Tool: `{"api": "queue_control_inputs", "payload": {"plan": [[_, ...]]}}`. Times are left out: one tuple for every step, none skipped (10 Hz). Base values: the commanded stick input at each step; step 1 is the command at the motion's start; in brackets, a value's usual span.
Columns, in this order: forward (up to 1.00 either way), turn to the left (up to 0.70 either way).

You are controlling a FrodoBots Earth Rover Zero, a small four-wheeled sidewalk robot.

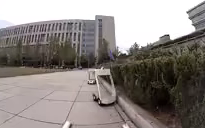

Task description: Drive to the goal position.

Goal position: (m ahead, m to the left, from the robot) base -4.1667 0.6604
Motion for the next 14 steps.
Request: {"api": "queue_control_inputs", "payload": {"plan": [[0.06, 0.0], [0.06, 0.0], [0.06, 0.0], [0.06, 0.0], [0.06, 0.0], [0.06, 0.0], [0.06, 0.0], [0.06, 0.0], [0.06, 0.0], [0.06, 0.0], [0.06, 0.0], [0.06, 0.0], [0.06, 0.0], [0.06, 0.0]]}}
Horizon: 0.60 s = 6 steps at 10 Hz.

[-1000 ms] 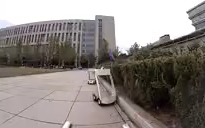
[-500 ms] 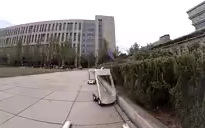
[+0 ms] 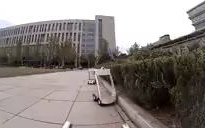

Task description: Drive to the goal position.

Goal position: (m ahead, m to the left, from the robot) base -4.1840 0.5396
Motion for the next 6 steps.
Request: {"api": "queue_control_inputs", "payload": {"plan": [[0.06, 0.0], [0.06, 0.0], [0.06, 0.0], [0.06, 0.0], [0.06, 0.0], [0.06, 0.0]]}}
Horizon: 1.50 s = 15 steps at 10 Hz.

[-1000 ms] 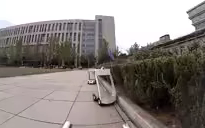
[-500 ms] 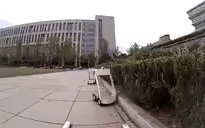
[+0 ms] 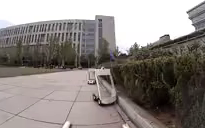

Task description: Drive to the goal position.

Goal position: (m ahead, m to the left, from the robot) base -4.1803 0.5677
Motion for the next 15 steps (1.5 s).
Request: {"api": "queue_control_inputs", "payload": {"plan": [[0.06, 0.0], [0.06, 0.0], [0.06, 0.0], [0.06, 0.0], [0.06, 0.0], [0.06, 0.0], [0.06, 0.0], [0.06, 0.0], [0.06, 0.0], [0.06, 0.0], [0.06, 0.0], [0.06, 0.0], [0.06, 0.0], [0.06, 0.0], [0.06, 0.0]]}}
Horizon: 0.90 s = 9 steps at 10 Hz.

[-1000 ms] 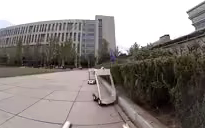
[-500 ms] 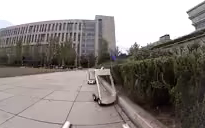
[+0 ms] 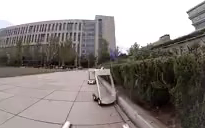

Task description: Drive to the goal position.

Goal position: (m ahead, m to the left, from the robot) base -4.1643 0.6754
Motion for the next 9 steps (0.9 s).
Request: {"api": "queue_control_inputs", "payload": {"plan": [[0.06, 0.0], [0.06, 0.0], [0.06, 0.0], [0.06, 0.0], [0.06, 0.0], [0.06, 0.0], [0.06, 0.0], [0.06, 0.0], [0.06, 0.0]]}}
